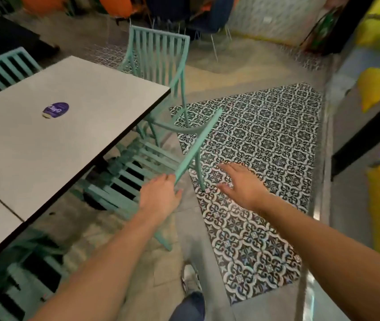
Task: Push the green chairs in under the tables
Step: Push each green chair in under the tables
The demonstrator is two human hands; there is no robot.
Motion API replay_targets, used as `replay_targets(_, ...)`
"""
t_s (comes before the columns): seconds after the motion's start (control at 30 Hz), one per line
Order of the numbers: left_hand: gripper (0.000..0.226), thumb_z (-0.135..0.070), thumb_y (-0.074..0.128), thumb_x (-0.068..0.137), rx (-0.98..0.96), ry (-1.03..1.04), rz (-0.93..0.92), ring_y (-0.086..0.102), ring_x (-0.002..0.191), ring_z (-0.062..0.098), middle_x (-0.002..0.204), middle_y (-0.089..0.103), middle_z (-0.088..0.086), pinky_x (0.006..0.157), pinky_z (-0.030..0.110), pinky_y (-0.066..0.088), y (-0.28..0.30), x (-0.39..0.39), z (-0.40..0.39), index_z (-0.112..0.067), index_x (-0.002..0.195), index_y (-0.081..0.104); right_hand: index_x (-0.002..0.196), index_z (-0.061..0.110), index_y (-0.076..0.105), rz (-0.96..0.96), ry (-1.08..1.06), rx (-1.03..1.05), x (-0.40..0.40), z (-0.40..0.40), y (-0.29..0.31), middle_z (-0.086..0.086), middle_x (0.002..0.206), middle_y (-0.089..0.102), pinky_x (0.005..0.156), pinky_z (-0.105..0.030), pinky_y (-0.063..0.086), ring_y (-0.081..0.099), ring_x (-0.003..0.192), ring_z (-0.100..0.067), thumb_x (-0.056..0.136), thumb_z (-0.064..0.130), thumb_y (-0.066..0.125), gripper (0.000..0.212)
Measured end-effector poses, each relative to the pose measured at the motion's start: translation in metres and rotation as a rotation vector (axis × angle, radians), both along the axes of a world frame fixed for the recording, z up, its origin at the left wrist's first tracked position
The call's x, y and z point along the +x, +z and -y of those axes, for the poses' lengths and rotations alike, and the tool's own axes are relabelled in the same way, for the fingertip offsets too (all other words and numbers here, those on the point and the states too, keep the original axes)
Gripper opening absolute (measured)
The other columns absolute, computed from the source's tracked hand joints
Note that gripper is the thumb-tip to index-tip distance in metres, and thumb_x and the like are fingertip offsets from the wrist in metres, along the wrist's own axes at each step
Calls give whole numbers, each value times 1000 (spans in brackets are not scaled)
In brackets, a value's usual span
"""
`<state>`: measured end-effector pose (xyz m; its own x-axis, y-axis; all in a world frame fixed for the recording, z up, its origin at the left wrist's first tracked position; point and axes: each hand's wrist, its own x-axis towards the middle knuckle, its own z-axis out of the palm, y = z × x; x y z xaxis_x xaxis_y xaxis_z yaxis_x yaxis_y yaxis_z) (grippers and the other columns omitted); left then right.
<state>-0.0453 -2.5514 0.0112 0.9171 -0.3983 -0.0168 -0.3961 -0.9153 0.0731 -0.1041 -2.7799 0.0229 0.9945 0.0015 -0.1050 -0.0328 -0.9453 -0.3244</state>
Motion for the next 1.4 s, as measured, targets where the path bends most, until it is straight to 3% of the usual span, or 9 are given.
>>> replay_targets(0.1,41,-47,47,93,-7,10,-66,57,99,23,108,58,1,79,37,51,-7,39,21,-19,121,53,149,24,27,-20,101,-68,50,7,-2,-1,152,35,115,-38,25,34,138,-21,96,48,43,61)
replay_targets(0.23,38,-47,47,93,25,15,-109,55,90,18,103,58,-2,69,31,45,-10,75,43,-20,120,53,149,25,26,-59,195,-90,110,19,-6,1,152,33,116,-41,25,30,139,-20,94,47,45,62)
replay_targets(0.4,44,-47,48,91,87,37,-280,57,101,24,115,59,2,82,37,45,-31,104,62,-20,126,47,150,24,24,-93,379,-149,175,45,-28,0,157,24,119,-37,11,18,145,-21,96,47,42,61)
replay_targets(0.5,38,-44,49,90,44,162,-412,58,97,22,113,59,1,80,35,48,-45,117,71,-21,121,48,147,25,30,-107,566,-177,223,62,-47,-2,154,30,118,-40,11,20,143,-21,94,45,46,59)
replay_targets(0.67,38,-43,55,90,-73,526,-600,60,101,22,114,62,4,81,32,47,-62,118,82,-19,120,53,145,27,34,-144,825,-268,295,84,-73,3,146,40,115,-41,-7,25,141,-21,87,39,55,63)
replay_targets(0.77,43,-50,57,89,-151,733,-601,61,104,21,117,63,2,83,31,48,-63,111,88,-23,123,54,140,28,39,-203,917,-301,321,92,-77,3,138,47,116,-42,12,36,133,-22,87,39,55,56)
replay_targets(0.93,33,-37,55,88,5,816,-616,60,109,24,117,63,3,84,35,49,-60,113,94,-23,119,60,124,26,55,-224,1001,-393,350,87,-73,0,118,63,92,-37,49,59,108,-22,87,34,56,38)
replay_targets(1.17,27,-24,57,82,14,859,-633,67,89,22,96,68,1,77,35,56,-60,108,90,-19,107,67,113,20,64,-313,1008,-419,349,75,-78,-1,100,68,85,-38,55,65,92,-21,91,16,52,25)
replay_targets(1.4,32,-26,52,90,112,852,-671,62,101,25,110,64,5,82,34,50,-51,91,88,-19,121,61,112,22,63,-321,1030,-508,328,61,-74,-2,106,64,84,-36,53,63,97,-23,86,22,63,26)
